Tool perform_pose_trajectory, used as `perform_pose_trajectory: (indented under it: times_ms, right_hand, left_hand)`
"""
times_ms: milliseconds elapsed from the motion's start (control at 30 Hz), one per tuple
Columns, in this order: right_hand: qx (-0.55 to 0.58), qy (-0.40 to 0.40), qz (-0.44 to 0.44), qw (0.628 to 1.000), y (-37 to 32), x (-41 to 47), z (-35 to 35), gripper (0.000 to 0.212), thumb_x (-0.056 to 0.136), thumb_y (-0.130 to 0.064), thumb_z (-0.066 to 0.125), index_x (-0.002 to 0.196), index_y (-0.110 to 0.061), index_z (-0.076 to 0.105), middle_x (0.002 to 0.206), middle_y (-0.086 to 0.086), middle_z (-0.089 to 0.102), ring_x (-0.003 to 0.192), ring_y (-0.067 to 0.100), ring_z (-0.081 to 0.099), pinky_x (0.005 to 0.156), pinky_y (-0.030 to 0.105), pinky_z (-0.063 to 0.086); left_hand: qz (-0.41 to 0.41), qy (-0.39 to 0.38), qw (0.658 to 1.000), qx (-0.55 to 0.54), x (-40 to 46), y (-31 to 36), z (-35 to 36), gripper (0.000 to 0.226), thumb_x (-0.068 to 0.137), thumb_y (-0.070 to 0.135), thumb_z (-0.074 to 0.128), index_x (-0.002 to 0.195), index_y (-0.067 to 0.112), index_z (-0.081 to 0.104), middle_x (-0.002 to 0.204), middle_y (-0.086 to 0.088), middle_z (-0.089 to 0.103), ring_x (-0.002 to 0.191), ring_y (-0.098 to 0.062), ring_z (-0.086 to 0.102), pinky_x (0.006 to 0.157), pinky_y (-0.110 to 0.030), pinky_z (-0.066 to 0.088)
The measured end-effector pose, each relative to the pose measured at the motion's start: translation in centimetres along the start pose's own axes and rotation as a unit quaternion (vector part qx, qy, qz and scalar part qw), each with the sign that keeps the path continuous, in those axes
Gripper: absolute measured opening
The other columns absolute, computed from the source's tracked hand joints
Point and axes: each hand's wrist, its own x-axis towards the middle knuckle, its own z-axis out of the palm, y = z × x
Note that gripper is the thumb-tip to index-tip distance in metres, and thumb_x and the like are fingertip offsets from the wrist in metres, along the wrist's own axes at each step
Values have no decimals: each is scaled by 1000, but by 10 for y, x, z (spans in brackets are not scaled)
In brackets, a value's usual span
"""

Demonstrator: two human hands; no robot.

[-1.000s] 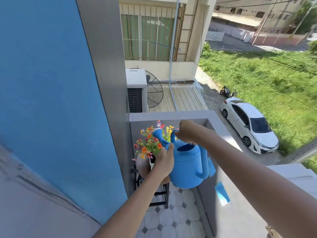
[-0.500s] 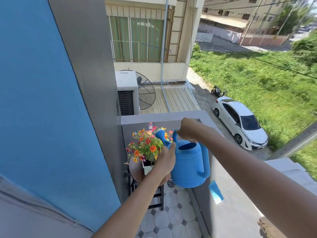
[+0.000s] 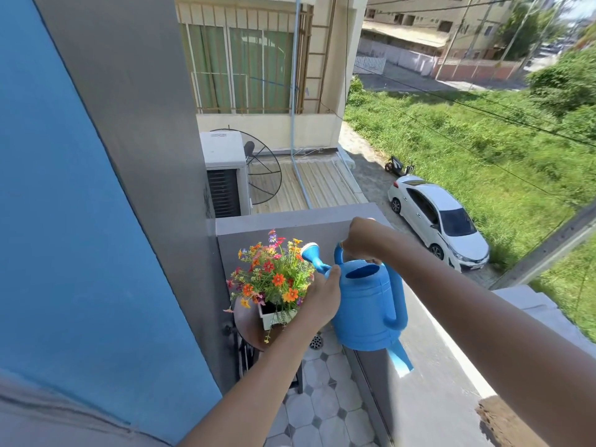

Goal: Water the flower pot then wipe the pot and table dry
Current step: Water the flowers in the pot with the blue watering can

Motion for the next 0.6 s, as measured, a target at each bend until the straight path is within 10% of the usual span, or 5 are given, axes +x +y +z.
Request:
perform_pose_trajectory:
  times_ms: [600]
  right_hand:
    - [38,15,-83,996,-52,4,7,27,97,-26,50,115,-5,50,88,7,50,58,15,46,48,27,38]
  left_hand:
    - [-17,85,996,0,-6,-7,-56,62,89,62,28,113,10,52,79,-6,49,69,-19,48,63,-33,34]
